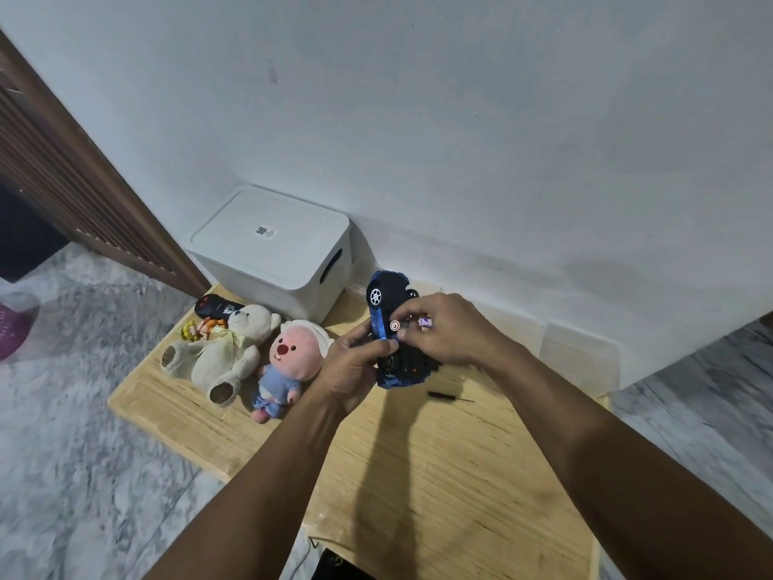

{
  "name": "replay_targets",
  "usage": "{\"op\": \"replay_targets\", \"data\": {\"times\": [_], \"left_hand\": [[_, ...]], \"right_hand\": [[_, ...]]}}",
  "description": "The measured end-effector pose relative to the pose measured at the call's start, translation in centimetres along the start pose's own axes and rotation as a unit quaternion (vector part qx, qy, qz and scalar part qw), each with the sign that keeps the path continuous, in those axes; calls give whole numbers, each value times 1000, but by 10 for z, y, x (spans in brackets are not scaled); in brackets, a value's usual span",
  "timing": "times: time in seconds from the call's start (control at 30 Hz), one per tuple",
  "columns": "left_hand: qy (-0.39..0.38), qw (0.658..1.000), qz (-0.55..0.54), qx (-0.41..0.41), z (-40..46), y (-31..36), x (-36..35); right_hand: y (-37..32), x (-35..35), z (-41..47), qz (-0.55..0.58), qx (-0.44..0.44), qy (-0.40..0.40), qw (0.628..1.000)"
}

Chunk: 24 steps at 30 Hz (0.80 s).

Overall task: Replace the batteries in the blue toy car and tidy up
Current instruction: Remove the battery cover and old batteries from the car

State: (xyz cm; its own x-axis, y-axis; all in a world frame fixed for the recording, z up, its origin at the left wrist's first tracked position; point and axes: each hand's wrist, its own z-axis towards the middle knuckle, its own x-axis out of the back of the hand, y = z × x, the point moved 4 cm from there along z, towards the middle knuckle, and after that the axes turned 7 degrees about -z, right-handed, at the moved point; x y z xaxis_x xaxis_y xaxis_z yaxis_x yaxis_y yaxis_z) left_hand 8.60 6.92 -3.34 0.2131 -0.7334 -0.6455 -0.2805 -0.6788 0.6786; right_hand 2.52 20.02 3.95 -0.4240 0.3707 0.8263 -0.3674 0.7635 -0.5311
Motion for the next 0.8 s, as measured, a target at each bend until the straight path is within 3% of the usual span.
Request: {"op": "replay_targets", "data": {"times": [0.13,0.23,0.33,0.4,0.43,0.53,0.67,0.8], "left_hand": [[-19,1000,1,19,0,0,-3],[-18,1000,-3,24,0,2,-2],[-13,1000,-8,26,1,3,1],[-16,999,-23,33,1,2,2],[-16,998,-37,37,1,1,2],[-36,995,-86,38,-1,0,-3],[-42,993,-108,36,2,0,-1],[7,997,-76,22,4,1,4]], "right_hand": [[8,-2,4,49,9,44,998],[13,3,2,221,-31,73,972],[25,2,0,472,-155,61,866],[32,0,-3,557,-202,42,804],[34,-1,-4,570,-213,31,793],[33,-5,-7,554,-225,12,801],[28,-6,-7,419,-215,10,882],[18,-9,-8,325,-198,11,925]]}}
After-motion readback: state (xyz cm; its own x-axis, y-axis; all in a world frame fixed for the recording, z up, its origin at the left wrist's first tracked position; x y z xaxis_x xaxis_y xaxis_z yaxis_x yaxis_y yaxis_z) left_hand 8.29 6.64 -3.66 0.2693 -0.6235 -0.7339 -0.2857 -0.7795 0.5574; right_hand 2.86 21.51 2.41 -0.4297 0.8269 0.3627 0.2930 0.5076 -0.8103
